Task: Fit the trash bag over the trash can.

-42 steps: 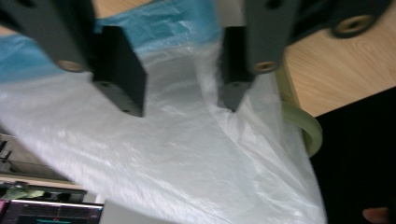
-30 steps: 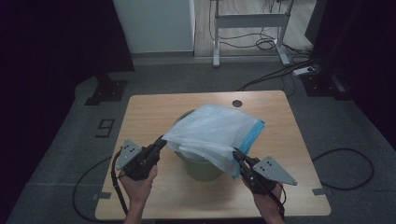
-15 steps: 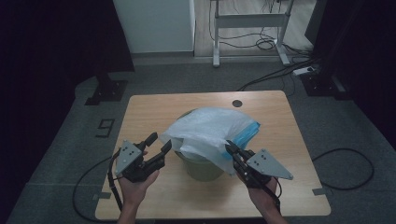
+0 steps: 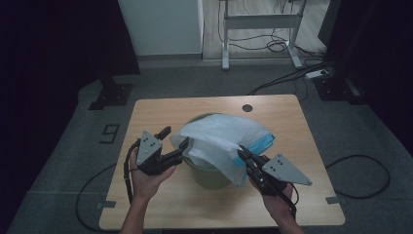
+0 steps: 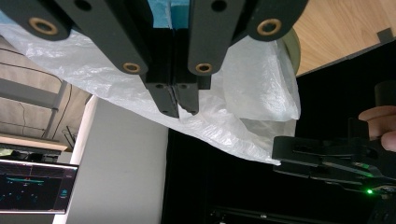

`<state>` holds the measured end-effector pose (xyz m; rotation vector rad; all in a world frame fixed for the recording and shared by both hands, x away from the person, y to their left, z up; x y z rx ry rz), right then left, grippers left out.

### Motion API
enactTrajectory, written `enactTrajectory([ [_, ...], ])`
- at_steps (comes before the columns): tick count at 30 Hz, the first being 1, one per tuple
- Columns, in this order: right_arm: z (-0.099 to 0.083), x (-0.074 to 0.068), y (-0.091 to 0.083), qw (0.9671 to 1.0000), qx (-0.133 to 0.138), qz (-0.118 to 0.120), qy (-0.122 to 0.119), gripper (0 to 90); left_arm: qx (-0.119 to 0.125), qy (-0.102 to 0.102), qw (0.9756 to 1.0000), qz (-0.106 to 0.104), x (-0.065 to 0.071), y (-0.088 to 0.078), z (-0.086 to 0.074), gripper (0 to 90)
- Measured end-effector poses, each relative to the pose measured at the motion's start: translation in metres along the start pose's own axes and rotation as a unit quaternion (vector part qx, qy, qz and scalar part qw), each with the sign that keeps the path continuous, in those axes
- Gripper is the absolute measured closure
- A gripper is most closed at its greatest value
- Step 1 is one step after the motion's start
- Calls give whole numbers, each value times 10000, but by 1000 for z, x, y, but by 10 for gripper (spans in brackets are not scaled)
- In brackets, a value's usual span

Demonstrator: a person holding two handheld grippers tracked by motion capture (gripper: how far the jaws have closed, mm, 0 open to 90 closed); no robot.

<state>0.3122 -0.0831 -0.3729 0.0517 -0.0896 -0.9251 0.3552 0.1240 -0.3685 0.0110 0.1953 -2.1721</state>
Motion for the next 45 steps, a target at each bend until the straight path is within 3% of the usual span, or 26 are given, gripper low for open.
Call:
enactTrajectory([
  [3, 0, 0, 1, 10000, -1, -6, 21, 879, -75, 101, 9999, -67, 3, 5, -2, 393],
  [6, -1, -1, 3, 10000, -19, 2, 19, 879, -86, 138, 9999, -23, 5, 7, -3, 582],
  [9, -3, -1, 5, 10000, -37, -6, 32, 872, -121, 57, 9996, -241, 9, 7, -5, 788],
  [12, -6, 0, 5, 10000, -62, 2, 64, 837, -94, 4, 9997, -223, 7, 4, -7, 893],
  [15, -12, -1, 0, 10000, -37, -13, 90, 568, 31, -271, 9996, -34, -4, -4, -8, 900],
  [18, -15, -2, -12, 9997, 117, -98, 166, 397, 120, -569, 9981, 216, -20, -14, -11, 900],
  [20, -20, -2, -21, 9994, 169, -165, 251, 341, 110, -668, 9971, 341, -29, -20, -15, 900],
  [25, -42, -3, -38, 9988, 61, -169, 456, 291, 143, -936, 9946, 419, -42, -29, -23, 900],
  [34, -84, -18, -29, 9977, -312, 69, 602, 271, 132, -1168, 9922, 422, -50, -32, -32, 900],
  [42, -110, -24, -14, 9973, -635, 53, 365, 308, 129, -1214, 9918, 380, -50, -33, -33, 900],
  [45, -118, -19, -9, 9970, -750, -102, 180, 590, 120, -1229, 9917, 358, -51, -33, -35, 900],
])
Point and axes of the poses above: each handheld gripper's, and its own axes: y roughly forward along the jaws, z roughly out of its top, x roughly to its right, the point moved 9 cm from there along y, roughly forward along the jaws, and after that the axes turned 7 degrees about x, right-handed, at the moved point
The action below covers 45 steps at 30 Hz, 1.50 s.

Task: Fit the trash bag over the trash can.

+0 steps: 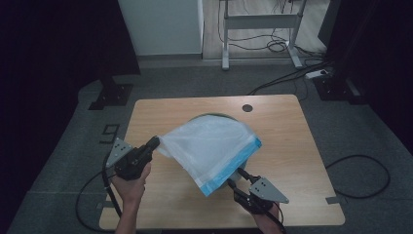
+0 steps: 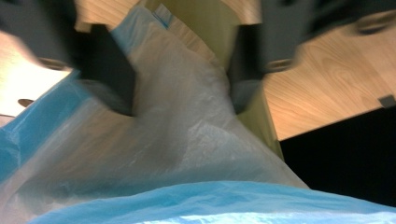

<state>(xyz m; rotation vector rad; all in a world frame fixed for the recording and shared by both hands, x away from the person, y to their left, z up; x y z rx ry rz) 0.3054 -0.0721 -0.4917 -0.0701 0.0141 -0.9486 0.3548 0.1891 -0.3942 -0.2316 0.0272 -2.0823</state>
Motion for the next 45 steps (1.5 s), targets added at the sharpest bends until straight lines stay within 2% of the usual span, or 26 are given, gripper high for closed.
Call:
enactTrajectory([
  [3, -1, 4, 0, 9999, -30, -95, -42, 787, 19, -86, 9999, -53, -2, -1, -1, 900],
  [6, 0, 10, -1, 9999, -62, -146, -24, 876, 23, -113, 9999, -61, -3, -3, -2, 900],
  [11, 0, 33, -3, 9989, -204, -390, -154, 886, 13, -140, 9999, -42, -9, -9, -4, 900],
  [18, 2, 81, -3, 9958, -415, -782, -213, 887, 2, -218, 9998, -38, -14, -16, -11, 899],
  [23, -6, 98, -1, 9946, -577, -851, -123, 883, 33, -360, 9992, -159, -16, -23, -21, 897],
  [24, -7, 99, -1, 9948, -583, -827, -95, 848, 28, -374, 9991, -173, -16, -24, -23, 897],
  [26, -8, 100, -1, 9952, -551, -803, 16, 724, 30, -420, 9989, -209, -16, -25, -28, 896],
  [27, -8, 100, -1, 9952, -551, -803, 16, 724, 30, -420, 9989, -209, -16, -25, -28, 895],
  [28, -3, 95, -5, 9965, -401, -721, 117, 604, 23, -424, 9989, -215, -16, -25, -30, 894],
  [29, -1, 93, -7, 9969, -353, -690, 127, 536, 14, -441, 9988, -234, -16, -25, -32, 894],
  [31, 5, 85, -14, 9981, -212, -568, 145, 464, 2, -434, 9987, -253, -15, -25, -34, 893],
  [37, 20, 64, -33, 9995, -1, -290, 102, 357, -35, -408, 9986, -323, -10, -24, -38, 885],
  [39, 32, 59, -35, 9995, 162, -213, 158, 341, -32, -407, 9985, -355, -8, -25, -37, 867],
  [41, 43, 56, -34, 9994, 275, -178, 145, 333, -14, -362, 9985, -400, -6, -26, -35, 802],
  [45, 66, 52, -24, 9989, 412, -182, 114, 325, 79, -95, 9986, -514, -1, -34, -21, 533],
])
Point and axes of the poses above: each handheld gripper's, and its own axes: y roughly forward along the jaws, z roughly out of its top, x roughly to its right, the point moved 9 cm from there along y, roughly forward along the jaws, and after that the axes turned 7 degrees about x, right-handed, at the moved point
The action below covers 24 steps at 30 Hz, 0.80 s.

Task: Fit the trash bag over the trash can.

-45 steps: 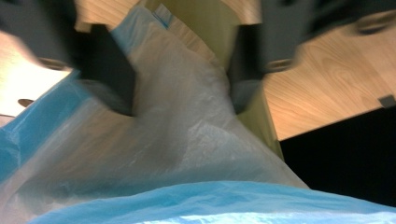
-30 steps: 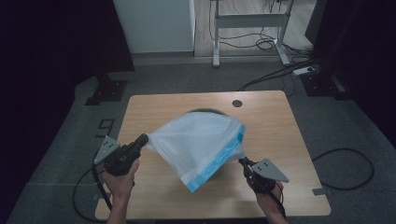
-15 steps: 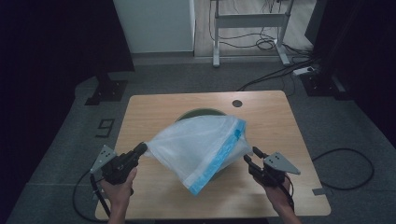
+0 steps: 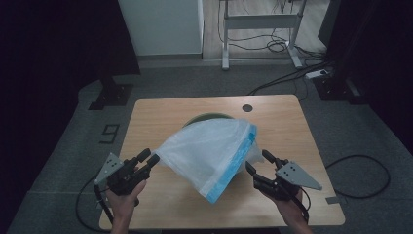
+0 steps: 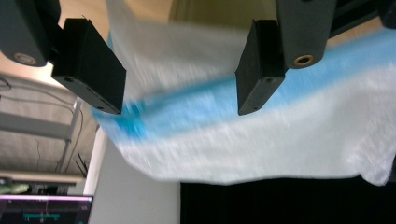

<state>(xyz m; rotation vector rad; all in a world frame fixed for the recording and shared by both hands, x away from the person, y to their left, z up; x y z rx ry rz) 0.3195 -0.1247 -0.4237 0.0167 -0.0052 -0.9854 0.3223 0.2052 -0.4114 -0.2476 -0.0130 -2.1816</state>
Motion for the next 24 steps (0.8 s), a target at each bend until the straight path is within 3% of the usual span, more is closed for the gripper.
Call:
enactTrajectory([
  [4, 11, -7, 12, 10000, 50, 32, -66, 326, 75, 99, 9998, -151, 5, -9, 14, 420],
  [9, 11, -18, 23, 9997, -42, 77, -225, 329, 39, 241, 9995, -192, 14, -6, 26, 407],
  [16, 2, -22, 27, 9996, -167, 103, -214, 339, -229, 499, 9982, -246, 37, 22, 34, 422],
  [19, -4, -24, 26, 9994, -246, 133, -215, 350, -416, 700, 9961, -352, 54, 43, 34, 422],
  [24, -8, -26, 24, 9993, -258, 161, -222, 355, -593, 777, 9936, -559, 70, 61, 28, 416],
])
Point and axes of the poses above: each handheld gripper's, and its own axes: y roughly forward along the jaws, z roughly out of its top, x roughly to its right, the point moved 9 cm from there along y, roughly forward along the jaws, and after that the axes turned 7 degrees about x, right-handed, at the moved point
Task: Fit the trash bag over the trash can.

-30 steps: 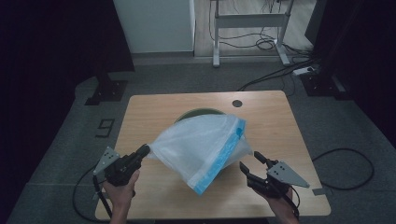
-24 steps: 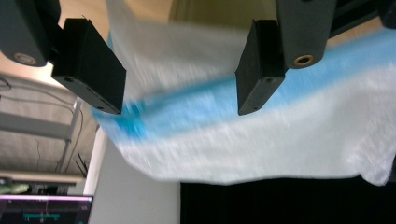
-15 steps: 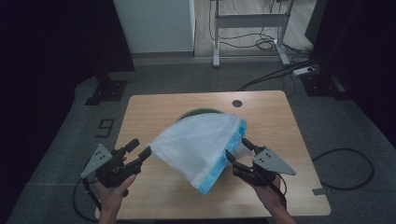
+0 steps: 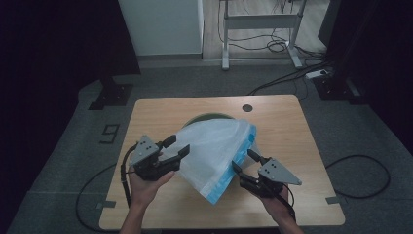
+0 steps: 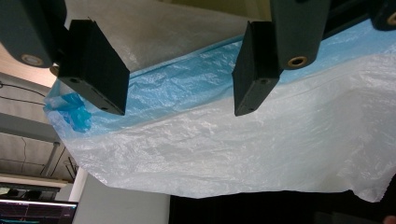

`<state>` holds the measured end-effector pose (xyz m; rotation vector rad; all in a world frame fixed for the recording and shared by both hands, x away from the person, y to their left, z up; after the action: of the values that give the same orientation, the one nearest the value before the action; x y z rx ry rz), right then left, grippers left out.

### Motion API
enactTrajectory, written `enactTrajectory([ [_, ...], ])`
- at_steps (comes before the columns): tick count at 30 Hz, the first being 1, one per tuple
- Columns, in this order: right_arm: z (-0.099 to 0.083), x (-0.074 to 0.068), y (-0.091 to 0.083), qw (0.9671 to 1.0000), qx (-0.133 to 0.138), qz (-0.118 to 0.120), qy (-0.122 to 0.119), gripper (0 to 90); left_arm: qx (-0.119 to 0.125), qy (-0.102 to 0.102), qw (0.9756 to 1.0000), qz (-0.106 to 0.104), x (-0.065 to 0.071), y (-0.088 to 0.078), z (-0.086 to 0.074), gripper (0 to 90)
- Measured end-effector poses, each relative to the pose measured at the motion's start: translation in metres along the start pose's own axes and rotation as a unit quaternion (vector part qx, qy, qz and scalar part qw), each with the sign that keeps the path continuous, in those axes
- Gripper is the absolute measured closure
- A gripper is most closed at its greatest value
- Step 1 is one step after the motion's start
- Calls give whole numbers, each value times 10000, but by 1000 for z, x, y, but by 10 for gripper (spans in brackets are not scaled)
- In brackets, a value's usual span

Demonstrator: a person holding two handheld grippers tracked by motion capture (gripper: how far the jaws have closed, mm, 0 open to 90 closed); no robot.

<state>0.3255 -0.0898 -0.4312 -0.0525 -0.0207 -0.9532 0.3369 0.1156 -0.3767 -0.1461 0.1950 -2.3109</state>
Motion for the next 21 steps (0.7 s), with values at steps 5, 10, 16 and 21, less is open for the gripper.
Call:
enactTrajectory([
  [5, -3, -1, -2, 10000, -16, 17, 16, 355, -234, 29, 9996, -154, 9, 16, -16, 404],
  [10, -4, -3, -5, 10000, -17, 44, 16, 356, -325, -5, 9990, -290, 12, 21, -28, 362],
  [16, -7, -7, -7, 10000, -19, 64, 21, 358, -403, -4, 9984, -402, 17, 20, -39, 345],
  [21, -8, -7, -9, 10000, -3, 44, 46, 361, -540, 26, 9976, -428, 17, 21, -49, 401],
])
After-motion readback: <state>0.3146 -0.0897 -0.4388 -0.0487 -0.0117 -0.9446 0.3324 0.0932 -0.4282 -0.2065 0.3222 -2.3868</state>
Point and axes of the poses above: each handheld gripper's, and its own axes: y roughly forward along the jaws, z roughly out of its top, x roughly to its right, the point moved 9 cm from there along y, roughly forward along the jaws, and after that the axes turned 7 degrees about x, right-handed, at the moved point
